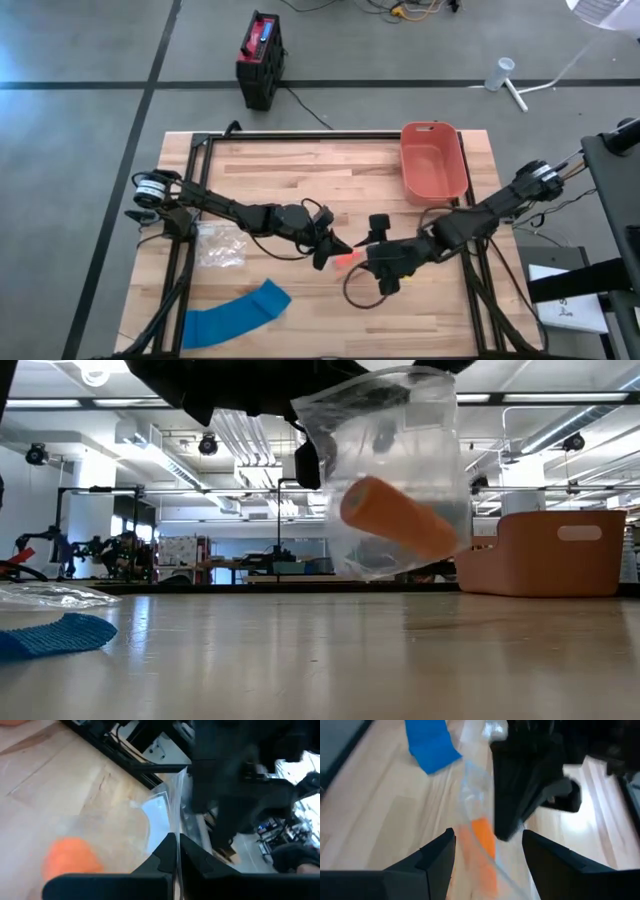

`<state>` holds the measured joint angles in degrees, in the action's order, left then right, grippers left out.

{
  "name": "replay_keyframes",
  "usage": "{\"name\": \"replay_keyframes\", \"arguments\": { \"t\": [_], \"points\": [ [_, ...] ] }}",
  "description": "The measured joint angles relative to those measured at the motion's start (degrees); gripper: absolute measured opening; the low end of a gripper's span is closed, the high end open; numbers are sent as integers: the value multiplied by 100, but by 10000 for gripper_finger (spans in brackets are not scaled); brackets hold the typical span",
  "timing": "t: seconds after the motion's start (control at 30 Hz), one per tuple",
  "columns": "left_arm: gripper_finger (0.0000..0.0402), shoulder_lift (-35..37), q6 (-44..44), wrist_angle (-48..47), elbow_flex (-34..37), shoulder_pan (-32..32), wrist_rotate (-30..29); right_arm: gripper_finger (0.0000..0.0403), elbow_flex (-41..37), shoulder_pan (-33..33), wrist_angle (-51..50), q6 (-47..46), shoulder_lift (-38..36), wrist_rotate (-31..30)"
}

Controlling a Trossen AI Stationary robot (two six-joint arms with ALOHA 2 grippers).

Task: Roll bandage
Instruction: Put the transparent zip bag with orange bandage into the orange bin

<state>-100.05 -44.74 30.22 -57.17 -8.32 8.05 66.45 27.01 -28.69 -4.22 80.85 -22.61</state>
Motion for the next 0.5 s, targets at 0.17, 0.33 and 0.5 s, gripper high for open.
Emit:
{"name": "replay_keyframes", "arguments": {
  "t": [0.17,0.33,0.5],
  "points": [
    [0,0,473,-4,0,-108,0,220,302,-265,-321,152,492,68],
    [0,0,786,-28,0,-174,0,224,830,-477,-1359,224,1050,607],
    [0,0,851,-198,0,-174,0,223,1428,-495,-1776,329,1601,763]
  ]
}}
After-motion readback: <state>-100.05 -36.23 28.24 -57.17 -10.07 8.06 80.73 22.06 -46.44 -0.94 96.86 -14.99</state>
